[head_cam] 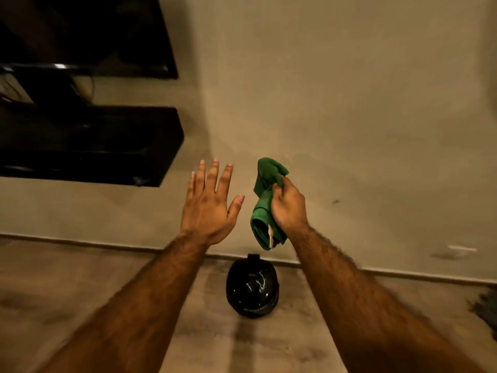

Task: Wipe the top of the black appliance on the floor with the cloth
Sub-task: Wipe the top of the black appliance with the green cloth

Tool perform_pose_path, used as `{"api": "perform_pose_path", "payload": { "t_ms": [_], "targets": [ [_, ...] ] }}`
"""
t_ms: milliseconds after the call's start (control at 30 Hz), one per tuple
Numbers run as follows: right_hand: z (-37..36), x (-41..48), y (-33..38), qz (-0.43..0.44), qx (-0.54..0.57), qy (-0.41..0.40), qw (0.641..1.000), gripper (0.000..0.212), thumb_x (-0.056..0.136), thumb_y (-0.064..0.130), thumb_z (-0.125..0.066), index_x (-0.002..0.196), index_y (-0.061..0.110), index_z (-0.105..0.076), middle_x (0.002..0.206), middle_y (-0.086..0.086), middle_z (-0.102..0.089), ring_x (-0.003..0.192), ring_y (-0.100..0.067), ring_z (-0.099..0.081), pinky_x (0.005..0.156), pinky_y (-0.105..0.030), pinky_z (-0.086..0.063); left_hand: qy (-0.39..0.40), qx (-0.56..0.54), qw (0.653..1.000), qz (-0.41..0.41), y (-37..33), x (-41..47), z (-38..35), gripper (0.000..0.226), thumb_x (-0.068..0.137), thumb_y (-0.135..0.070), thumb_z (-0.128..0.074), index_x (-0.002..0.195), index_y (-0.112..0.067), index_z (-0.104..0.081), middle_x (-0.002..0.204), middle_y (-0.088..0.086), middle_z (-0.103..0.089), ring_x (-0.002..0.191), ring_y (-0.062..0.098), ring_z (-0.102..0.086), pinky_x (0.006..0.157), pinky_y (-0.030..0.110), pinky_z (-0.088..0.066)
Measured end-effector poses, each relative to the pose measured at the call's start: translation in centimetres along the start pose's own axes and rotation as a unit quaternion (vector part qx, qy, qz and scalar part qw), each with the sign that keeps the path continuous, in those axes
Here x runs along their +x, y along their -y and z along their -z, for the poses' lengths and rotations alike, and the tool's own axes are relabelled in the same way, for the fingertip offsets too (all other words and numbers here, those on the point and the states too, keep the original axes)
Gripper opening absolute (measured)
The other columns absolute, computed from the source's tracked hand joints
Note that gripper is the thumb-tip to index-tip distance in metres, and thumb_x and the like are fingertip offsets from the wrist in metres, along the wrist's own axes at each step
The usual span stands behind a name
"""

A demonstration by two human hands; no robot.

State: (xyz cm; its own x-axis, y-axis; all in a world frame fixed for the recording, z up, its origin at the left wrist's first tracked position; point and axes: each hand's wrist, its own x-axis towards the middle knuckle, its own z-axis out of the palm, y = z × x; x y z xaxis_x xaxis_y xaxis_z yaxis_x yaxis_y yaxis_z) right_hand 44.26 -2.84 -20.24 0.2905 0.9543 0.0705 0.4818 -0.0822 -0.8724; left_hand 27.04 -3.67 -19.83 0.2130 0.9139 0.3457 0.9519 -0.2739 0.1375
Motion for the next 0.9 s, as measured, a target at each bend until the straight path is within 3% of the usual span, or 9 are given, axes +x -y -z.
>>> {"api": "perform_pose_path", "payload": {
  "t_ms": [367,567,767,900],
  "targets": [
    [-9.8,1.9,-20.4,-0.072,-0.033,0.009,0.997,0.034,0.098,0.020,-0.039,0.128,0.013,-0.052,0.120,-0.015,-0.064,0.107,-0.033,-0.059,0.091,-0.033,-0.044,0.138,-0.015,0.990,-0.017,2.7,-4.4,-23.3,0.069,0.092,-0.058,-0.015,0.152,-0.029,0.001,0.163,0.006,-0.001,0.149,0.025,0.008,0.119,0.045,-0.001],
    [-16.4,0.9,-30.2,-0.096,-0.047,0.023,0.994,0.033,0.098,0.020,-0.039,0.128,0.013,-0.052,0.120,-0.014,-0.064,0.106,-0.030,-0.059,0.087,-0.027,-0.039,0.184,-0.028,0.983,-0.009,6.1,-7.8,-33.7,0.068,0.093,-0.057,-0.015,0.152,-0.029,0.001,0.163,0.006,0.000,0.148,0.026,0.009,0.120,0.048,-0.003],
    [-21.6,-0.6,-39.1,-0.105,-0.078,0.049,0.990,0.040,0.098,0.024,-0.037,0.136,0.016,-0.045,0.137,-0.009,-0.054,0.121,-0.027,-0.052,0.102,-0.041,-0.041,0.216,-0.037,0.976,0.002,8.3,-11.4,-42.8,0.065,0.095,-0.053,-0.015,0.153,-0.026,-0.005,0.163,0.008,-0.007,0.149,0.027,0.005,0.120,0.048,-0.006],
    [-24.6,-0.7,-43.7,-0.109,-0.139,0.061,0.982,0.045,0.099,0.028,-0.034,0.144,0.022,-0.035,0.153,-0.002,-0.035,0.137,-0.023,-0.036,0.108,-0.043,-0.036,0.230,-0.045,0.972,0.008,9.4,-13.1,-48.2,0.062,0.096,-0.049,-0.016,0.152,-0.025,-0.006,0.163,0.009,-0.010,0.149,0.028,0.002,0.120,0.047,-0.005]
  ]
}}
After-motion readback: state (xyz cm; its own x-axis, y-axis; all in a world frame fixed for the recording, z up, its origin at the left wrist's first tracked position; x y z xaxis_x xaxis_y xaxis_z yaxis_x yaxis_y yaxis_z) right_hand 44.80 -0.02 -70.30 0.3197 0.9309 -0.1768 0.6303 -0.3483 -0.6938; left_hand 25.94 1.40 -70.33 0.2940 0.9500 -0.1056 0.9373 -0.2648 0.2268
